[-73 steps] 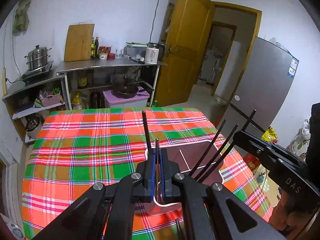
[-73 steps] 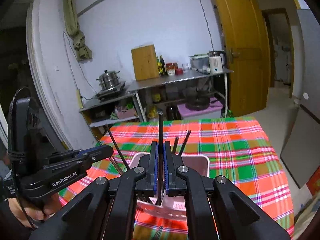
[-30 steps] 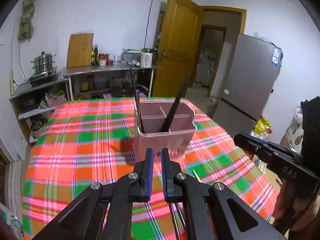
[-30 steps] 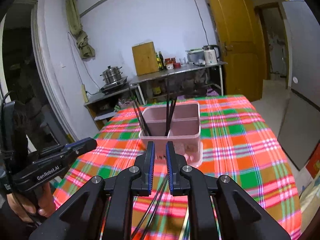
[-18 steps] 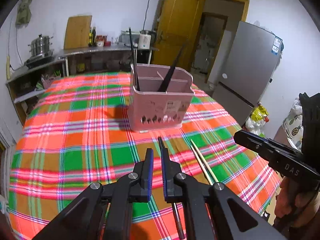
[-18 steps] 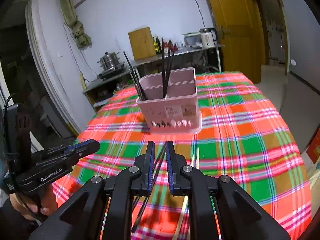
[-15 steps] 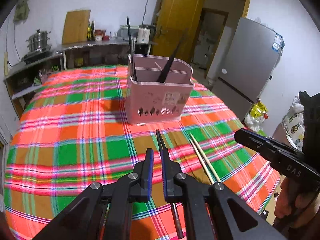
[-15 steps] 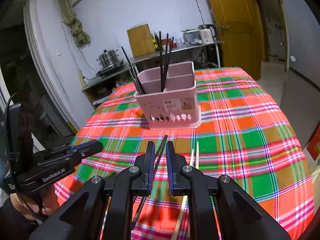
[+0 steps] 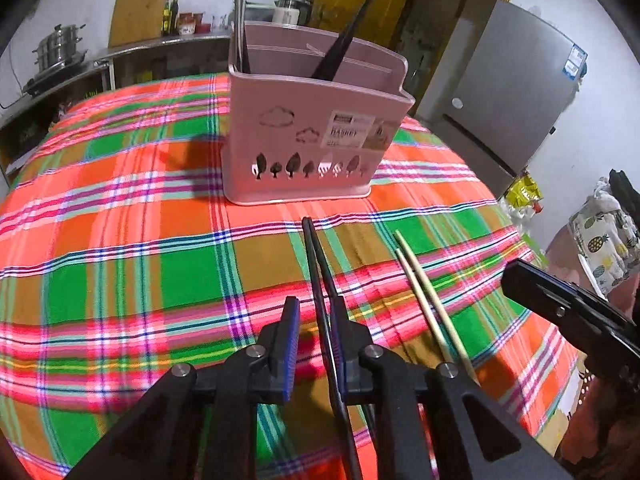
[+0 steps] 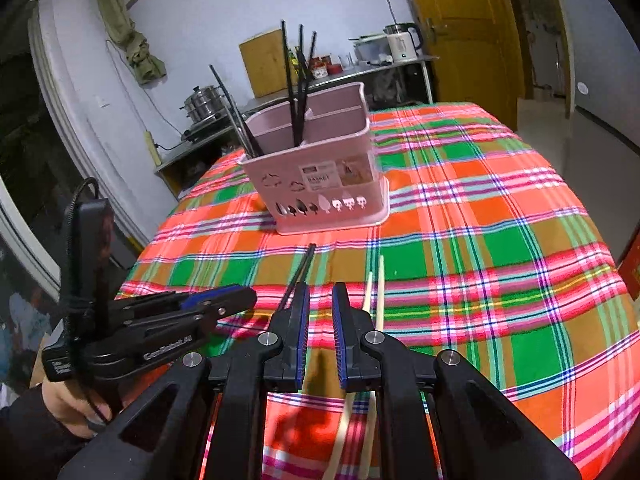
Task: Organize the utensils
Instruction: 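Close the left tool on a black chopstick while the right tool grasps another black chopstick, then lift both held black chopsticks and carry them over the pink basket, then lower the black chopsticks into the basket and open both tools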
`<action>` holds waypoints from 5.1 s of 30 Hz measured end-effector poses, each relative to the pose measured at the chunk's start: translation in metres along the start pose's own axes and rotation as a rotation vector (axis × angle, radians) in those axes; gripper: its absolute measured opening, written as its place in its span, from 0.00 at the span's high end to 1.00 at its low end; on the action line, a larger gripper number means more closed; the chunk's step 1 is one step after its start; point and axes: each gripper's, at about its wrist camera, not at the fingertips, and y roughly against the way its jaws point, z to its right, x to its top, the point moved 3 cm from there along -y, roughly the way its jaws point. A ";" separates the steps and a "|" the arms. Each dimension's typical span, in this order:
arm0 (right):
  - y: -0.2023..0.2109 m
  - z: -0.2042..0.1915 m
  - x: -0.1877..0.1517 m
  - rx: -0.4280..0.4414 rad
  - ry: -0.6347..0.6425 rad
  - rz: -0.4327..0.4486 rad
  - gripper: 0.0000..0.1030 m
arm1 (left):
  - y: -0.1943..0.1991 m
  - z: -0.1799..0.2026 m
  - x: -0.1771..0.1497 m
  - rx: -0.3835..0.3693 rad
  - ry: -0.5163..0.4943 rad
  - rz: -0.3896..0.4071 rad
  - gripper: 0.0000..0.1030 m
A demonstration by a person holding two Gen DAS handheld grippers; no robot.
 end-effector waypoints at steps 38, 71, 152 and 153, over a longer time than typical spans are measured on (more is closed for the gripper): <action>-0.103 -0.025 -0.002 0.016 0.032 -0.206 0.89 | 0.005 -0.085 -0.013 0.119 0.114 -0.030 0.93; -0.079 -0.047 0.038 -0.005 0.082 -0.150 0.95 | 0.043 -0.061 0.035 0.081 0.064 0.049 0.95; 0.034 -0.070 0.175 0.003 0.181 0.264 0.95 | 0.157 0.006 0.185 0.028 -0.075 0.304 0.95; 0.034 -0.070 0.179 0.004 0.178 0.270 0.95 | 0.157 0.006 0.189 0.027 -0.073 0.308 0.95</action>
